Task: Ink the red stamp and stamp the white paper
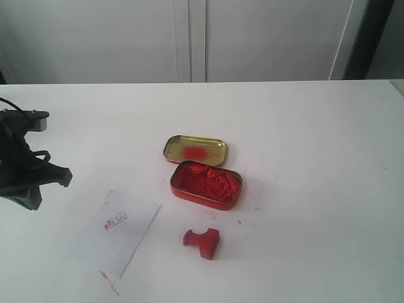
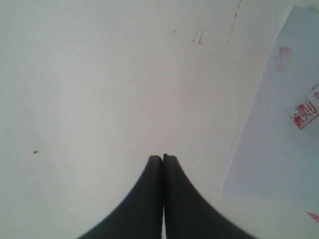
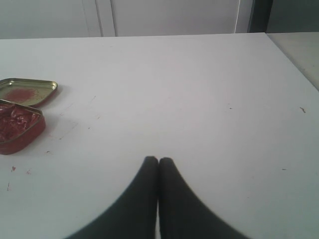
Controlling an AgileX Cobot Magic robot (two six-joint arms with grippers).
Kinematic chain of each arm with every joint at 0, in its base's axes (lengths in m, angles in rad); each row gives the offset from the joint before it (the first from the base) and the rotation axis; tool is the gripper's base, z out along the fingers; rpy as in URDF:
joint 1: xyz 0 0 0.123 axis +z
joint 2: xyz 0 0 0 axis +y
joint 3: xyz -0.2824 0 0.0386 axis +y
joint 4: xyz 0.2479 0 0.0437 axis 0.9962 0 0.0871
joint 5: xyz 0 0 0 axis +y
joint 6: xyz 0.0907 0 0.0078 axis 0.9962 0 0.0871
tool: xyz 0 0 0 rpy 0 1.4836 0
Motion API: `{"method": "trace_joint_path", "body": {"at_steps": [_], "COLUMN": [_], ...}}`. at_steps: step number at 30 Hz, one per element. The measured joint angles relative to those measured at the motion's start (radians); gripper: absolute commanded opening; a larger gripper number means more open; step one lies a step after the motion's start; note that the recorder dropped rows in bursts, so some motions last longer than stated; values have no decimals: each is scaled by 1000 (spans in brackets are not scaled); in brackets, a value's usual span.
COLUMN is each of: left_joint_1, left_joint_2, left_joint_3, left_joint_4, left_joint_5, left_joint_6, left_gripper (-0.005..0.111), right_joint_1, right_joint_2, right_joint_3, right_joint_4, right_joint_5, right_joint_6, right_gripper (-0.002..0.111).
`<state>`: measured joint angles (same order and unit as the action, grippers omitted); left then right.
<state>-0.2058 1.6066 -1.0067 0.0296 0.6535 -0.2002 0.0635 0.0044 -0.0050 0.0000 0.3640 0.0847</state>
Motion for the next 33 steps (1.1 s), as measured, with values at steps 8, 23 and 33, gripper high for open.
{"method": "trace_joint_path", "body": {"at_steps": [8, 23, 33], "left_joint_1": [39, 41, 41], "left_joint_2": [-151, -534, -804], "left_joint_3": [81, 277, 378], "left_joint_4": [2, 2, 2], "left_joint_5": [-2, -38, -32], "left_joint_6": [0, 0, 0], "left_gripper": [0, 0, 0], "right_joint_1": [0, 0, 0], "right_joint_2": [0, 0, 0], "right_joint_3": [0, 0, 0], "right_joint_4": [0, 0, 0], "right_joint_5": [0, 0, 0], "right_joint_6": [0, 0, 0], "right_gripper": [0, 0, 0]}}
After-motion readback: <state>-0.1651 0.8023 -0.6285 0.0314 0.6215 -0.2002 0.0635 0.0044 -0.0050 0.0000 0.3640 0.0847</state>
